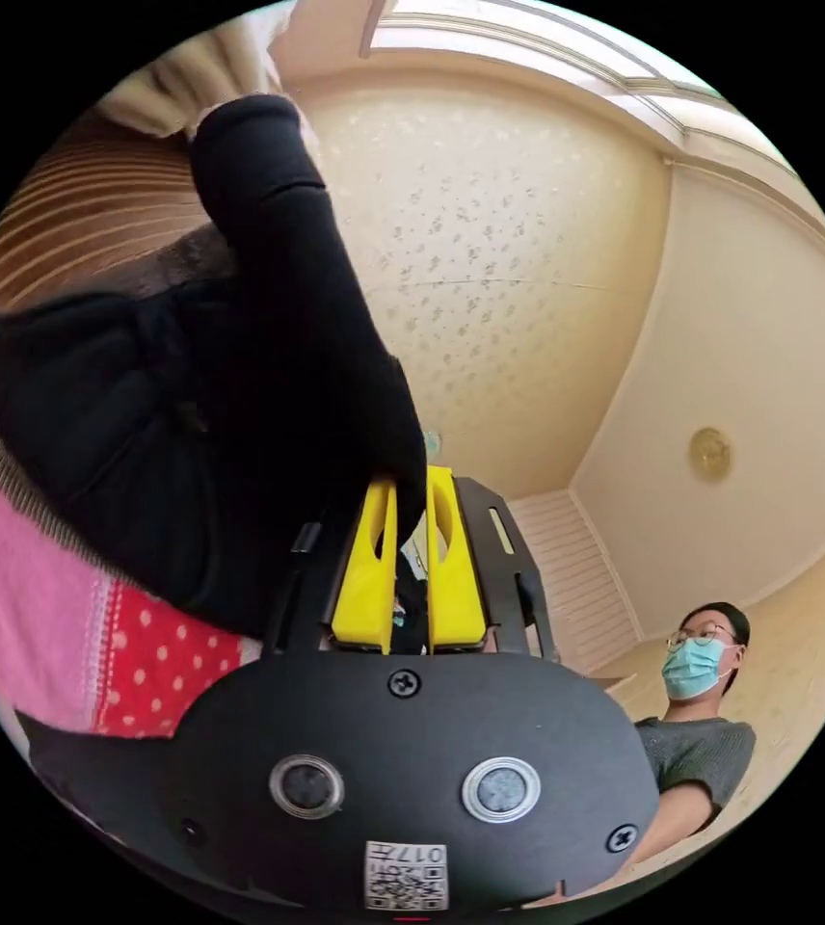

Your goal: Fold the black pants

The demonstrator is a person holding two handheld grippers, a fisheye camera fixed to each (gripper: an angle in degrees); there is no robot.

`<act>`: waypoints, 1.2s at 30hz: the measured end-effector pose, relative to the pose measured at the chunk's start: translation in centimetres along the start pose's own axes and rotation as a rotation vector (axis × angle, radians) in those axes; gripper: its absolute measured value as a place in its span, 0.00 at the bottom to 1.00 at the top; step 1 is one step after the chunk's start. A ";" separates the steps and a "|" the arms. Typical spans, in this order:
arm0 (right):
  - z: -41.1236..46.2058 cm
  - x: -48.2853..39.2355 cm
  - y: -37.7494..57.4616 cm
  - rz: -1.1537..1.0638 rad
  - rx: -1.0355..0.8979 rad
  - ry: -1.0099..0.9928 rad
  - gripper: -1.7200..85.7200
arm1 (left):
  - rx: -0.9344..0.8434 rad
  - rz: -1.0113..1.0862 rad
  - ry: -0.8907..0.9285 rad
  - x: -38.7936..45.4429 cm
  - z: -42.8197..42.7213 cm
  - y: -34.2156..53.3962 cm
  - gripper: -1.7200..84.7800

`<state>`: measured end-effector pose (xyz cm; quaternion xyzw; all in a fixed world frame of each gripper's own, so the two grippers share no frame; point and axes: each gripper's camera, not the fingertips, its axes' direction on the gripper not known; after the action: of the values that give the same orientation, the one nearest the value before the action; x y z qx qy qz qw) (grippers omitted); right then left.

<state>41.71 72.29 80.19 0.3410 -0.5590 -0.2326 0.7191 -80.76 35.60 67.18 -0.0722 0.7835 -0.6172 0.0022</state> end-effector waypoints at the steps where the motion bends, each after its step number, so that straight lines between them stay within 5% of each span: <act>1: -0.6 0.5 -0.1 0.030 0.017 0.000 0.13 | 0.029 -0.087 -0.115 -1.1 -1.2 1.5 0.10; 5: -5.1 3.6 -1.2 0.201 0.186 -0.085 0.16 | 0.101 -0.117 -0.191 -1.9 -3.5 4.3 0.12; 12: -9.0 5.8 -3.1 0.442 0.331 -0.238 0.18 | -0.020 -0.096 -0.222 0.8 -1.8 2.0 0.17; 20: -9.1 5.5 -1.8 0.469 0.433 -0.397 0.13 | 0.058 -0.209 -0.203 0.5 2.5 1.0 0.16; 25: -11.1 0.4 -3.6 0.355 0.346 -0.225 0.05 | 0.017 -0.214 -0.259 1.4 3.7 1.8 0.14; 30: -15.2 -19.9 -10.8 -0.345 0.109 0.342 0.03 | -0.169 -0.171 -0.164 2.0 5.8 2.1 0.17; 33: -14.4 -30.6 -8.6 -0.782 -0.018 0.493 0.03 | -0.280 -0.097 -0.215 4.0 8.0 2.8 0.18; 36: -14.9 -31.8 -6.8 -0.809 -0.046 0.532 0.03 | -0.274 -0.074 -0.286 5.3 9.0 3.6 0.18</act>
<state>47.86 94.01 52.44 0.5628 -0.1727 -0.4106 0.6963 -85.54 27.14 61.99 -0.1875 0.8488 -0.4877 0.0811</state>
